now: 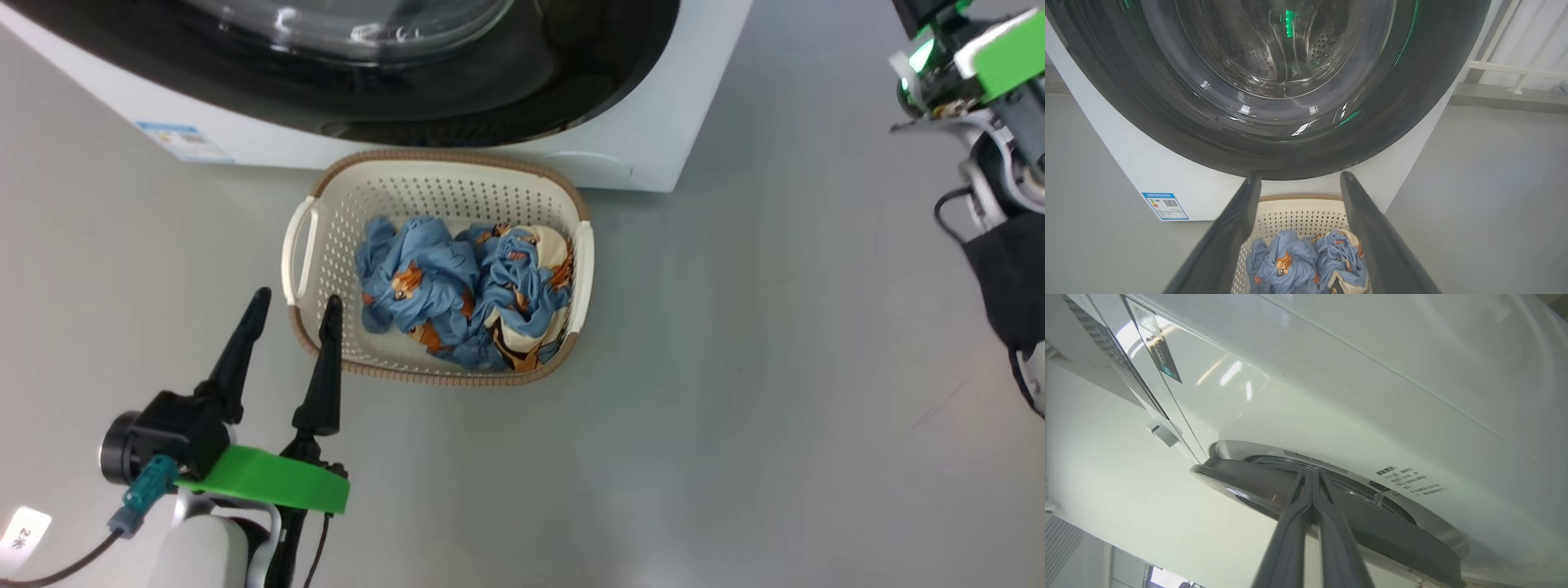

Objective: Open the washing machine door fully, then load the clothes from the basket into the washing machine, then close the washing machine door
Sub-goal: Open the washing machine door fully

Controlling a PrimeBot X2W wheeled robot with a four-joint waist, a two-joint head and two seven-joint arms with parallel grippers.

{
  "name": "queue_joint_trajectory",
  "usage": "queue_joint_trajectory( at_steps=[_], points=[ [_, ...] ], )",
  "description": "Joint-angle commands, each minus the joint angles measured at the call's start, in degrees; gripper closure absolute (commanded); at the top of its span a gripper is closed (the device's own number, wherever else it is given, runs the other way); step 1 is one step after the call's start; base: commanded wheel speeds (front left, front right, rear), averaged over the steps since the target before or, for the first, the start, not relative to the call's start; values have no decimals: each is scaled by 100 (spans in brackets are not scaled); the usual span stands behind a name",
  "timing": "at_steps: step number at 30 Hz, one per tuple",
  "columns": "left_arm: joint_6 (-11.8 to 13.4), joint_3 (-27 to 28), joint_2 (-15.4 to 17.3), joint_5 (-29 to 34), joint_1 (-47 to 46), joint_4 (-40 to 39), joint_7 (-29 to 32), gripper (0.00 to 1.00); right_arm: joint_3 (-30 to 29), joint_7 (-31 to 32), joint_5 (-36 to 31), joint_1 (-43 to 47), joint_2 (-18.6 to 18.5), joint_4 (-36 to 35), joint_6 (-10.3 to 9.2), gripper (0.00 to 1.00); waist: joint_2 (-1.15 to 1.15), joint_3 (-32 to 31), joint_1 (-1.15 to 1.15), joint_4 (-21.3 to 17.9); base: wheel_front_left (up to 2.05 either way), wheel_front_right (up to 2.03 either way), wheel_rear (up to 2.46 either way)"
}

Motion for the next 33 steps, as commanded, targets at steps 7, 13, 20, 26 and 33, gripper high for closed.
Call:
queue_joint_trajectory(
  at_steps=[7, 13, 20, 26, 33],
  points=[
    [-9, 88, 80, -78, -288, -199, -37, 0, -174, 1123, 341, -407, 179, 72, 9, 100, 0, 377, 0, 166, 0, 0, 0],
    [-9, -34, 79, -167, -396, -234, -37, 0, -345, 1724, 380, -726, 297, 316, 9, 100, 0, 564, 0, 262, 0, 0, 0],
    [-9, -146, 78, -256, -499, -243, -37, 0, -471, 2070, 218, -1030, 439, 488, 9, 100, 0, 726, 0, 356, 0, 0, 0],
    [-9, -199, 78, -302, -534, -246, -37, 0, -512, 2215, 71, -1141, 523, 514, 9, 100, 0, 776, 0, 420, 0, 0, 0],
    [-9, -246, 78, -355, -574, -273, -37, 0, -562, 2245, -170, -1227, 569, 533, 9, 100, 0, 857, 0, 497, 0, 0, 0]
  ],
)
